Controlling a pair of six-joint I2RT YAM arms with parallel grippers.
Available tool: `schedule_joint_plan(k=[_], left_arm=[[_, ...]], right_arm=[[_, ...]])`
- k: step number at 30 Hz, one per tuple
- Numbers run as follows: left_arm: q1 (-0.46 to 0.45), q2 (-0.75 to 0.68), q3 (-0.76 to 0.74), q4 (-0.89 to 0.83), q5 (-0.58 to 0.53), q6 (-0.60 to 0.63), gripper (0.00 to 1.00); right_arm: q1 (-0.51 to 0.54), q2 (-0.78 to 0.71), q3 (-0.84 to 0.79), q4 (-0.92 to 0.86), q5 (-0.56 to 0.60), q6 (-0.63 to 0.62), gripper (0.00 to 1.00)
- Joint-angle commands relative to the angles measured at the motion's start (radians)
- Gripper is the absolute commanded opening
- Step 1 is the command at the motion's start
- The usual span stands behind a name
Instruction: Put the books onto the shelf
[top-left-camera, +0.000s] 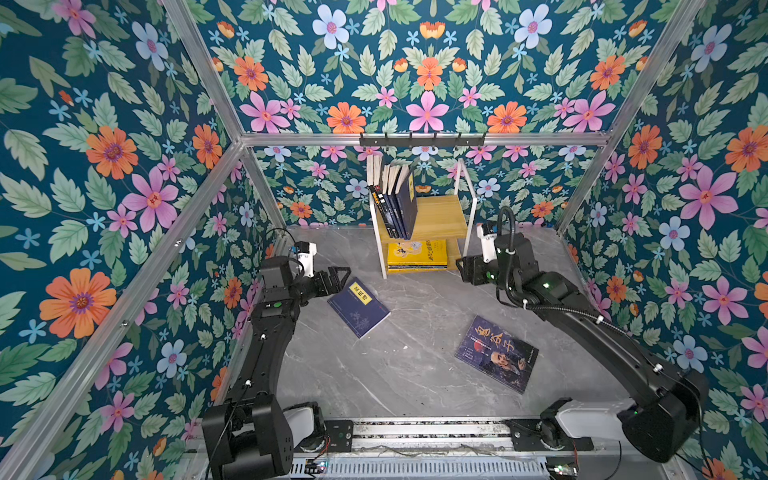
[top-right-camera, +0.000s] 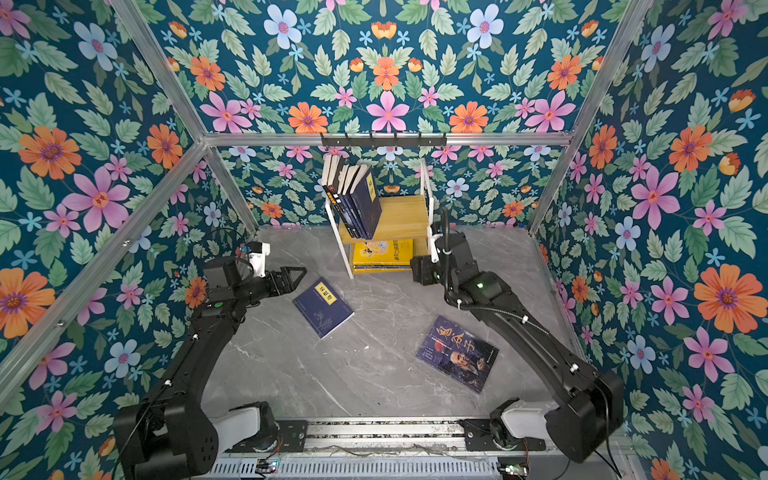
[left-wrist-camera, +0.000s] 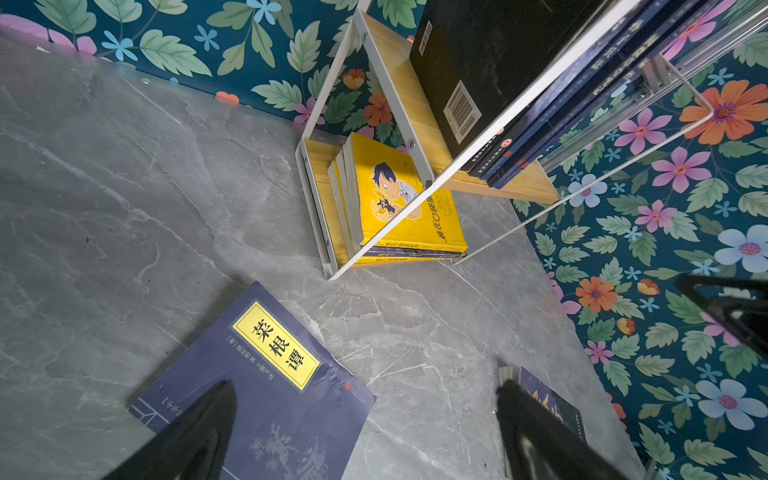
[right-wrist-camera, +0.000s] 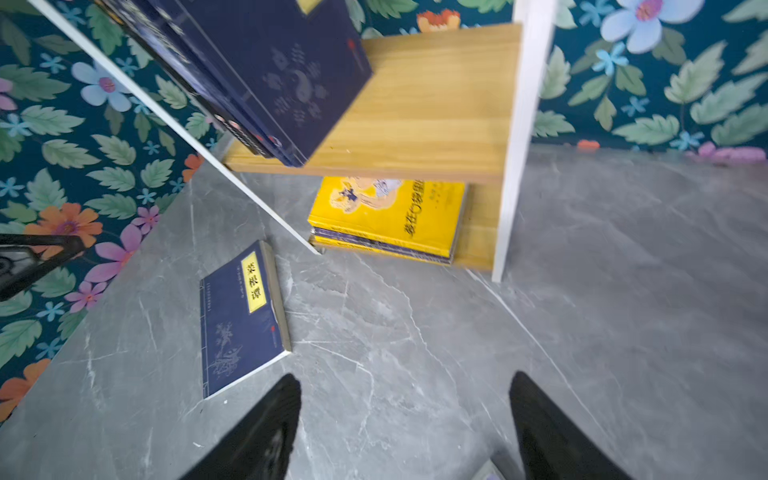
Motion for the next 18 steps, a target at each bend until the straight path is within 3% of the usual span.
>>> schedule_joint_plan(k=[1,4,11,14,18], left_arm=[[-0.002,0.004,-0.003,0.024,0.008,0.006,1.00],[-0.002,0.008,0.000,0.018,0.007,0.017,1.00],[-0.001,0.010,0.002,0.010,0.007,0.027,1.00],[0.001,0.013,0.009,0.002,0.001,0.025,1.00],[0.002,0.013,-0.001,0.014,0.002,0.023,1.00]], right_arm=[[-0.007,-0.084,-0.119,-0.059,0.082,0.164,0.99],[-0.013,-0.189,-0.266,-0.080,0.130,0.259,0.99],[-0.041,-0.387,-0.484,-0.330,0.275,0.574,0.99],[-0.060,-0.441,-0.533,-0.422,0.270,0.678,0.99],[-0.093,-0.486,-0.603,-0.465,0.240,0.723,0.99]])
